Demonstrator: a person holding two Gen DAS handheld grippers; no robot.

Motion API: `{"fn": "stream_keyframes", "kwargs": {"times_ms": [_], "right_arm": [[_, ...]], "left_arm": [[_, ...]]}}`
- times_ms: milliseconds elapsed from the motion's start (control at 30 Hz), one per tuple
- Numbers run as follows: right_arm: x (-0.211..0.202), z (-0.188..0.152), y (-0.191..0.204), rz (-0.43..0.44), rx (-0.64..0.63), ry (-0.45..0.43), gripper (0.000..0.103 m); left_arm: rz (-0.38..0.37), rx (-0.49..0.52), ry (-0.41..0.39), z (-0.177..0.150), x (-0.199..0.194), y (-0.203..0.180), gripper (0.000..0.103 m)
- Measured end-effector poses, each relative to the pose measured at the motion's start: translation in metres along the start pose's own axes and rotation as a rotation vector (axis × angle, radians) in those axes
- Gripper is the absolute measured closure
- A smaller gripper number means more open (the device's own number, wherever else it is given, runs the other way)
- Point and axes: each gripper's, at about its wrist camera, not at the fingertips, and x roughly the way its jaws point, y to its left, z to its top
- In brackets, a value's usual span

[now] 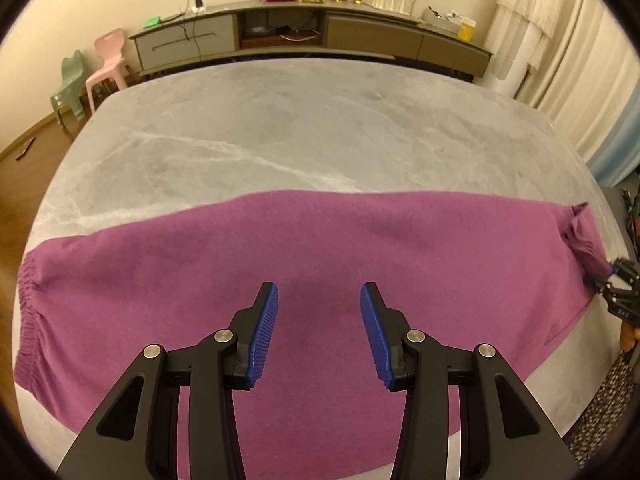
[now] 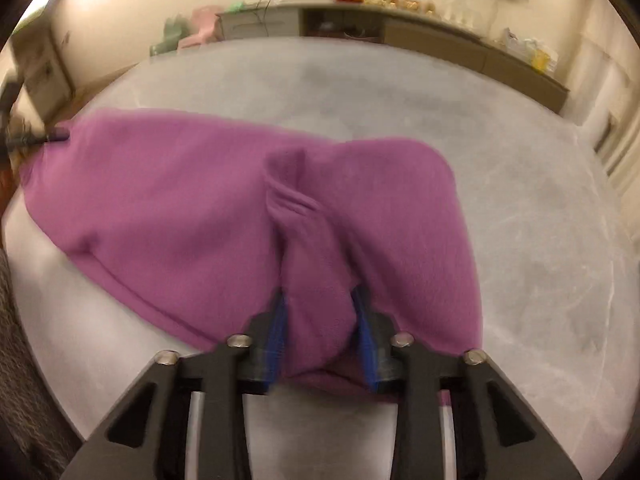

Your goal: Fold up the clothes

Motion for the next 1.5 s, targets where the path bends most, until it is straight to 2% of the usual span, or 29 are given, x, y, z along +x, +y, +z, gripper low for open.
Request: {"fn": "stream_keyframes", "kwargs": {"times_ms": [33, 133, 233, 267, 333, 367, 433, 567, 600, 667, 700, 767, 833, 900, 933, 1000, 1067, 1133, 1167, 1233, 1267, 1333, 1400, 1500], "right_arm": [[-0.006, 0.001, -0.002, 0.050, 0.019, -0.002, 0.045], [-0.036, 0.001, -0.023, 0.206, 0.146, -0.082, 0.044], [-0.055, 0.001, -0.044, 0.310, 0.260, -0.160, 0.046], [-0.051, 0.001, -0.046, 0.287, 0.279, -0.146, 0.055], [-0.035, 0.000, -0.042, 0.195, 0.289, -0.059, 0.063], [-0.023, -0.003, -0.039, 0.135, 0.290, 0.004, 0.063], [-0.019, -0.006, -0.037, 0.093, 0.297, 0.039, 0.063], [-0.026, -0.012, -0.047, 0.085, 0.349, 0.025, 0.063], [-0.029, -0.013, -0.049, 0.087, 0.366, 0.022, 0.063], [-0.031, -0.016, -0.052, 0.089, 0.394, 0.025, 0.063], [-0.031, -0.017, -0.057, 0.093, 0.402, 0.024, 0.063], [-0.030, -0.016, -0.067, 0.105, 0.413, 0.022, 0.063], [-0.024, -0.014, -0.067, 0.111, 0.419, 0.033, 0.063], [-0.021, -0.017, -0.073, 0.114, 0.427, 0.048, 0.063], [-0.018, -0.017, -0.074, 0.116, 0.431, 0.053, 0.063], [-0.013, -0.016, -0.075, 0.117, 0.438, 0.058, 0.063], [-0.011, -0.014, -0.076, 0.120, 0.442, 0.057, 0.063], [-0.011, -0.015, -0.075, 0.126, 0.445, 0.057, 0.063], [-0.011, -0.015, -0.074, 0.129, 0.444, 0.057, 0.063], [-0.008, -0.014, -0.074, 0.129, 0.441, 0.058, 0.063], [-0.006, -0.013, -0.074, 0.128, 0.440, 0.059, 0.063], [-0.005, -0.013, -0.075, 0.133, 0.446, 0.059, 0.063], [-0.008, -0.013, -0.078, 0.141, 0.458, 0.050, 0.063], [-0.020, -0.013, -0.085, 0.149, 0.486, -0.001, 0.063]], "left_arm": [[-0.004, 0.006, -0.003, 0.000, 0.001, -0.003, 0.057], [-0.022, 0.028, -0.013, -0.003, 0.003, -0.015, 0.057], [-0.064, 0.022, -0.023, -0.003, 0.006, -0.029, 0.057], [-0.099, -0.001, -0.030, -0.003, 0.006, -0.035, 0.057], [-0.252, -0.084, -0.027, 0.002, 0.005, -0.056, 0.057], [-0.334, -0.106, -0.011, 0.004, 0.006, -0.071, 0.057], [-0.504, -0.129, 0.030, 0.011, 0.012, -0.116, 0.049], [-0.616, -0.118, 0.103, 0.027, 0.036, -0.209, 0.042], [-0.608, -0.081, 0.131, 0.031, 0.045, -0.239, 0.042], [-0.546, -0.045, 0.177, 0.034, 0.063, -0.271, 0.042], [-0.510, -0.034, 0.205, 0.035, 0.074, -0.285, 0.042], [-0.483, -0.055, 0.235, 0.034, 0.089, -0.298, 0.042], [-0.466, -0.072, 0.232, 0.034, 0.098, -0.308, 0.042], [-0.451, -0.038, 0.203, 0.038, 0.099, -0.321, 0.046], [-0.442, -0.023, 0.198, 0.040, 0.101, -0.325, 0.065], [-0.443, 0.021, 0.163, 0.046, 0.101, -0.333, 0.091], [-0.443, 0.067, 0.123, 0.051, 0.099, -0.340, 0.092], [-0.439, 0.139, 0.004, 0.055, 0.084, -0.345, 0.093], [-0.423, 0.143, 0.014, 0.056, 0.088, -0.343, 0.093], [-0.397, 0.078, 0.128, 0.050, 0.111, -0.334, 0.093], [-0.400, 0.067, 0.148, 0.046, 0.116, -0.332, 0.092], [-0.399, 0.060, 0.149, 0.045, 0.113, -0.329, 0.087], [-0.394, 0.037, 0.144, 0.048, 0.101, -0.326, 0.087], [-0.443, 0.030, 0.059, 0.048, 0.071, -0.320, 0.085]]}}
